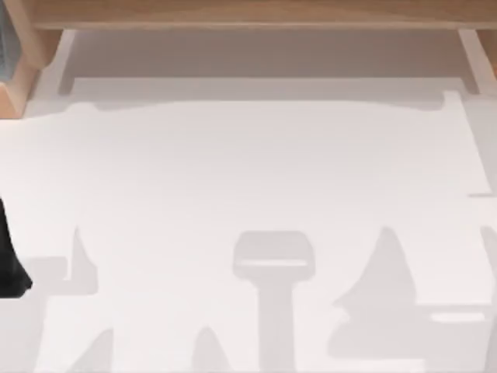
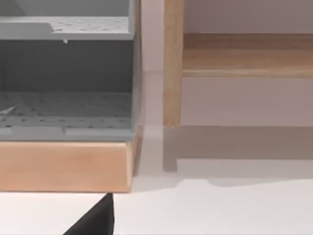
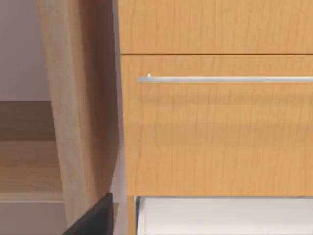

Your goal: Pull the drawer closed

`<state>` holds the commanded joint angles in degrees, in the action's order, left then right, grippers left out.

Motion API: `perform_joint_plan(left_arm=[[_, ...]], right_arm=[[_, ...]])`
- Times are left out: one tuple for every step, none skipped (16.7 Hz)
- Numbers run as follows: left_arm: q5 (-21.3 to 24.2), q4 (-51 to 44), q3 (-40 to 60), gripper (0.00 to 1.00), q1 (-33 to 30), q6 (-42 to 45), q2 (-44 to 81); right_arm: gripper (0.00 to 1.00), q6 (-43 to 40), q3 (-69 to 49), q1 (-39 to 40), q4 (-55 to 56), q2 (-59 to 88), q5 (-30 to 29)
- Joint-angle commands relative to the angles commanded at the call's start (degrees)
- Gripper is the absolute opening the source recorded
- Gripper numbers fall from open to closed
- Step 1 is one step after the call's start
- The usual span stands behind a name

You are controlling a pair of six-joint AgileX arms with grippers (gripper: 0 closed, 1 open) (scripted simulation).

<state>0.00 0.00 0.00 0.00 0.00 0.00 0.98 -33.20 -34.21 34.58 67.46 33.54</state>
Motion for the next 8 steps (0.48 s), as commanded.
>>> perform_joint_plan(left_arm=[[0.0,0.0,0.0,1.0,0.0,0.0,0.0],[0.0,0.0,0.0,1.0,0.0,0.0,0.0],[0.0,0.0,0.0,1.0,0.0,0.0,0.0],[0.0,0.0,0.0,1.0,0.0,0.0,0.0],[0.0,0.0,0.0,1.0,0.0,0.0,0.0],[0.0,0.0,0.0,1.0,0.0,0.0,0.0],[0.0,0.0,0.0,1.0,0.0,0.0,0.0],[0.0,0.0,0.0,1.0,0.0,0.0,0.0]], right_arm=[[1.0,0.05,-1.23,-1.25,1.28,2.46,1.25],[1.0,0.09,-2.17,-2.2,2.26,4.26,2.2],[1.0,0.11,-2.83,-2.84,2.94,5.48,2.86],[1.0,0.12,-3.16,-3.17,3.29,6.1,3.19],[1.0,0.12,-3.2,-3.21,3.33,6.16,3.22],[1.0,0.12,-3.2,-3.21,3.33,6.16,3.22],[1.0,0.12,-3.2,-3.21,3.33,6.16,3.22],[1.0,0.1,-2.94,-2.97,3.19,5.99,3.08]])
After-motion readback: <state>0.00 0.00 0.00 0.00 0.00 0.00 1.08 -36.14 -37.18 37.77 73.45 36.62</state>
